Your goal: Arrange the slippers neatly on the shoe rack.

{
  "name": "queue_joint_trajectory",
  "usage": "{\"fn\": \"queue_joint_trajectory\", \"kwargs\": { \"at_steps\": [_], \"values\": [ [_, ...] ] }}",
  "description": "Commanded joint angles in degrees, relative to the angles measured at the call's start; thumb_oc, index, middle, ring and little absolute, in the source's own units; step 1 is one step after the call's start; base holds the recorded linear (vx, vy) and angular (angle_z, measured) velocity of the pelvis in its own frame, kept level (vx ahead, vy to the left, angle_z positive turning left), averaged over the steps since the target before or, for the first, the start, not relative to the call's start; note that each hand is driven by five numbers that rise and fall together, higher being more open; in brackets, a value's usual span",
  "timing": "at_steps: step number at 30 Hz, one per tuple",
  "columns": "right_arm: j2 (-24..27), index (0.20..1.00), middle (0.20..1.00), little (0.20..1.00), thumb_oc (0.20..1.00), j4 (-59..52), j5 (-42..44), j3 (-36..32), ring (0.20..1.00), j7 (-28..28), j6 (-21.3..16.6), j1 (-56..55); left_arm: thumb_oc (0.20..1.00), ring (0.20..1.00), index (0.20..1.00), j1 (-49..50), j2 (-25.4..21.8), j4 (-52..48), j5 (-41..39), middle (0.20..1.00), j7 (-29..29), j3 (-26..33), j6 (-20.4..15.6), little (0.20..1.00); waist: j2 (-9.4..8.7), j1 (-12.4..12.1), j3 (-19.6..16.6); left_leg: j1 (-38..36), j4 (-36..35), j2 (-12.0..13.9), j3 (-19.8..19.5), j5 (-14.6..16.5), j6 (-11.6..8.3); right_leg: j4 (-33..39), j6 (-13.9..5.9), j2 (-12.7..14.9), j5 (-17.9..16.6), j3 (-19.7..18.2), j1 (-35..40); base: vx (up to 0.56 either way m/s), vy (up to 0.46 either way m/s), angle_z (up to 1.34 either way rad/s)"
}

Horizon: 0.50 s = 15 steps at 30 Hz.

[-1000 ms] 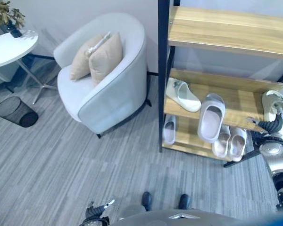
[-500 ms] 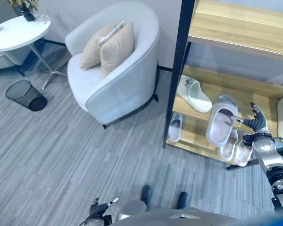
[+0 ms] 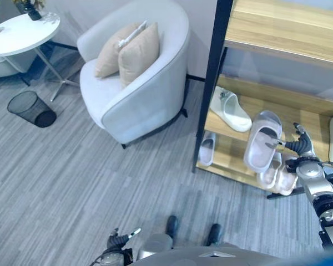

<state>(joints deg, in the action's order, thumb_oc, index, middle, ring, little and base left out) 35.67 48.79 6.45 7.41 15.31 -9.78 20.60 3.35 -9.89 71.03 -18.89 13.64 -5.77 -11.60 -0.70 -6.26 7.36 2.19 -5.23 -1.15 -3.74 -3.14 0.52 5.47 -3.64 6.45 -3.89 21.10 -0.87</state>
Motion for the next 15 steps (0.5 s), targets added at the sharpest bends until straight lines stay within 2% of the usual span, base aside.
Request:
{"fn": "queue_joint_trajectory", "kwargs": {
  "at_steps": [1, 9, 15],
  "values": [
    [-0.55, 1.0, 1.0, 1.0, 1.0, 1.42, -0.5, 2.32, 1.0, 0.14, -2.02, 3.94, 1.0, 1.0, 1.0, -2.51, -1.67, 4.09, 1.09, 1.0, -0.2, -0.65, -0.71, 1.0, -1.63, -1.15, -1.08, 1.45, 0.23, -0.78, -0.67, 4.86, -1.81, -0.64, -4.54, 2.54, 5.65, -2.4, 4.22, 0.0, 0.0, 0.0],
    [-1.06, 1.0, 1.0, 1.0, 1.0, 1.31, -1.76, 2.68, 1.0, 1.44, -1.05, 4.69, 1.0, 1.0, 1.0, -2.16, -1.83, 4.25, 1.17, 1.0, -0.16, -0.86, -0.78, 1.0, -1.85, -1.78, -0.53, 2.09, 0.23, -0.94, -1.11, 4.66, -1.72, -0.89, -4.66, 2.79, 5.55, -1.92, 3.88, 0.01, 0.008, 0.06],
    [0.16, 1.0, 1.0, 1.0, 1.0, 5.49, -2.92, 4.63, 1.0, 2.88, 0.16, 9.75, 1.0, 1.0, 1.0, -2.13, -2.09, 3.6, 1.09, 1.0, 0.19, -2.27, -1.18, 1.0, -1.73, -2.65, -0.32, 2.37, 0.23, -1.12, -1.17, 4.57, -1.59, -0.96, -4.74, 2.96, 5.43, -1.85, 3.62, 0.01, 0.007, 0.02]
  ]
}}
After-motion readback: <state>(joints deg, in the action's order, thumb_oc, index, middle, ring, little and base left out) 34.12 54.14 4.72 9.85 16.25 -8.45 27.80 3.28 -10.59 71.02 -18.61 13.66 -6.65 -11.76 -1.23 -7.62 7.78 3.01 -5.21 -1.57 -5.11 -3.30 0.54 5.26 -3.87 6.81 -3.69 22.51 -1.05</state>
